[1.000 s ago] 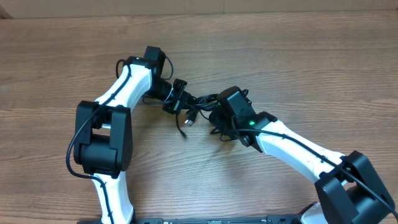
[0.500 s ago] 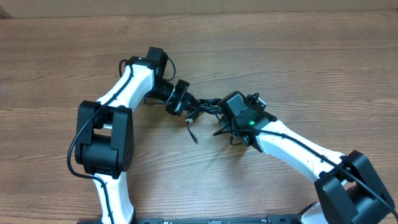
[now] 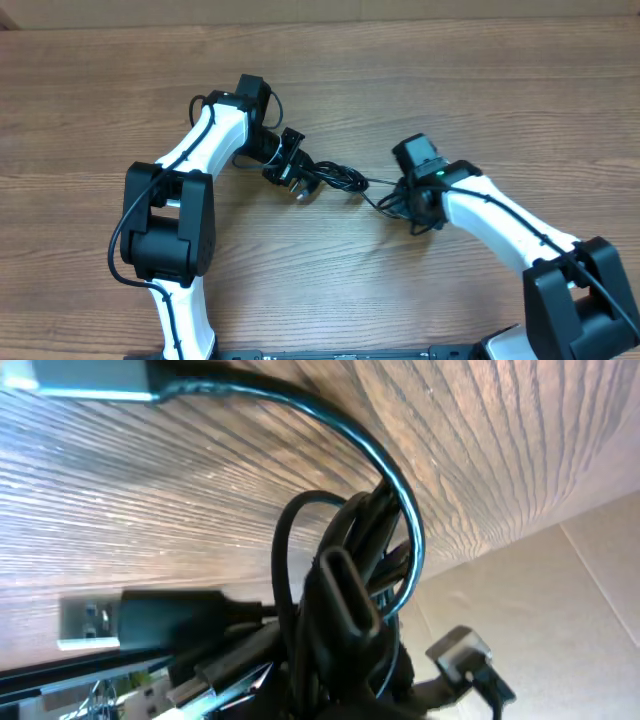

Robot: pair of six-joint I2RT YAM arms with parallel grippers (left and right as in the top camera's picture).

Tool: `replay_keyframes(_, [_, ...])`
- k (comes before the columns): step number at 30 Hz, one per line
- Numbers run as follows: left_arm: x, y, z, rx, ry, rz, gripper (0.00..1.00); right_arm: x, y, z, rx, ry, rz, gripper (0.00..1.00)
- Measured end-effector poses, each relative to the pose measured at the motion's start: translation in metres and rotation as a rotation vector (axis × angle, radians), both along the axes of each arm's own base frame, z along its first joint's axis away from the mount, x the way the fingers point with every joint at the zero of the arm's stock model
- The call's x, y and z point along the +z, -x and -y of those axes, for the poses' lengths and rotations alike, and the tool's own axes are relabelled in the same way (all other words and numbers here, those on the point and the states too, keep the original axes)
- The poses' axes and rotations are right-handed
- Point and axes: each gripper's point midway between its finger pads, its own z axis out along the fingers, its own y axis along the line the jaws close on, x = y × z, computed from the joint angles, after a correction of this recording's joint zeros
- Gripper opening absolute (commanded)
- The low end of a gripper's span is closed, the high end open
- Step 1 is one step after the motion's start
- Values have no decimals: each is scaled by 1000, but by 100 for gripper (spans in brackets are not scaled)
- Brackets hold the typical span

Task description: Untangle cables

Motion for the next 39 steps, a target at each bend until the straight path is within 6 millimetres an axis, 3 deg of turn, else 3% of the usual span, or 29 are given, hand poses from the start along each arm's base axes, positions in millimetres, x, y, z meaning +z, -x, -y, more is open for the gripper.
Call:
replay_keyframes(6, [-7,-9,-18,33,-54,17,4,0,9,74,-101,141,-84,17])
replay_keyframes(8, [-9,-13,-26,48,-68,23,4,0,13,86,-105,164,-105,20])
replay_keyframes(12, [-10,-14,-27,50,-77,26,4,0,15,93,-104,155,-123,41])
replay_keyframes(13, [-10,-13,-27,49,-77,26,4,-1,13,89,-99,128,-119,42])
replay_keyframes(20, [-10,-13,-27,49,-78,26,4,10,-21,9,-23,-328,-6,58])
replay_keyframes(24, [-10,-13,-27,49,-78,25,4,20,-14,-31,85,-463,-17,65])
replay_keyframes(25, [-10,-12,-27,49,-79,18,4,24,-9,-51,199,-492,0,68])
replay_keyframes(28, [-10,-5,-28,53,-86,-19,4,30,-3,-83,420,-518,59,72])
replay_keyframes(31, [-10,0,-29,57,-91,-50,4,40,-11,-115,645,-526,201,71])
replay_keyframes(34, [-8,8,-29,58,-91,-95,4,45,-18,-131,808,-479,313,70])
replay_keyframes(39, [0,22,-26,74,-59,-197,4,36,-10,-143,1039,-304,373,67])
